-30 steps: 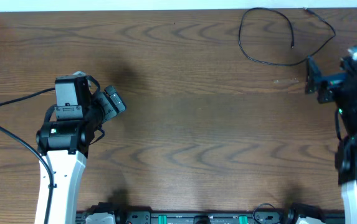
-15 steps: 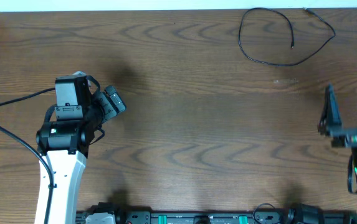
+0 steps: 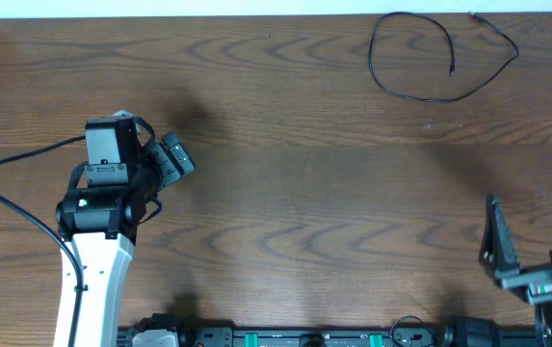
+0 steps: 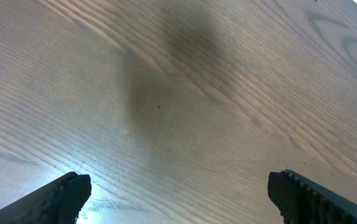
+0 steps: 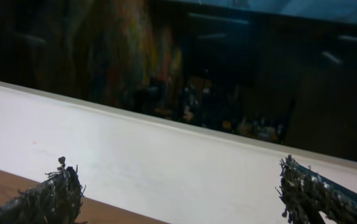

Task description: Untangle cables

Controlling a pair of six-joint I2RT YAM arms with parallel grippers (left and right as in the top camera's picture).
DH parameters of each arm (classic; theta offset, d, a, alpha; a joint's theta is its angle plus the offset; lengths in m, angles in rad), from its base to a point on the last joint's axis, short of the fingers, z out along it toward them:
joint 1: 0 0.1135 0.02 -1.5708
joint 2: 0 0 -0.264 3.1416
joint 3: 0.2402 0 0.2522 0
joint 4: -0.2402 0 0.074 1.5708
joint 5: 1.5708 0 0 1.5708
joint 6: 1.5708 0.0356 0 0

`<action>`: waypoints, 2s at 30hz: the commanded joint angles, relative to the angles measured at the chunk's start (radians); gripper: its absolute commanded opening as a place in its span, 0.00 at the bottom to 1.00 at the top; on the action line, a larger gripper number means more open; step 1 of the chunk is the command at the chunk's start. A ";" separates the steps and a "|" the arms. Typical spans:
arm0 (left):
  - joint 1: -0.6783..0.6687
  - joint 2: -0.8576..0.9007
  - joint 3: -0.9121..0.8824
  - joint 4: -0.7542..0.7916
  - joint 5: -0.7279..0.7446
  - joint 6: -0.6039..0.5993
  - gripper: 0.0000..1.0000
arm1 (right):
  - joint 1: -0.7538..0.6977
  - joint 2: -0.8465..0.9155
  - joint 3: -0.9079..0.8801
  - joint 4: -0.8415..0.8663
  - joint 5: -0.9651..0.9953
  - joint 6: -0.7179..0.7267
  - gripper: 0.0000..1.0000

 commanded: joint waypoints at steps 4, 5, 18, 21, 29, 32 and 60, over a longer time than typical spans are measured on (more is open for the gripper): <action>0.004 -0.003 0.007 -0.003 -0.013 -0.002 0.98 | 0.051 -0.097 0.013 -0.027 -0.005 -0.084 0.99; 0.005 -0.003 0.007 -0.003 -0.013 -0.002 0.98 | 0.060 -0.110 0.013 -0.034 -0.004 -0.103 0.99; 0.005 -0.003 0.007 -0.003 -0.013 -0.002 0.98 | 0.163 -0.316 0.073 -0.270 0.001 -0.384 0.99; 0.005 -0.003 0.007 -0.003 -0.013 -0.002 0.98 | 0.166 -0.316 0.125 -0.321 0.003 -0.412 0.99; 0.004 -0.003 0.007 -0.003 -0.013 -0.002 0.98 | 0.176 -0.316 0.201 -0.245 0.003 -0.513 0.99; 0.004 -0.003 0.007 -0.003 -0.013 -0.002 0.98 | 0.175 -0.315 0.201 -0.225 0.003 -0.657 0.99; 0.004 -0.003 0.007 -0.003 -0.013 -0.002 0.98 | 0.175 -0.313 -0.135 -0.083 0.003 -0.605 0.99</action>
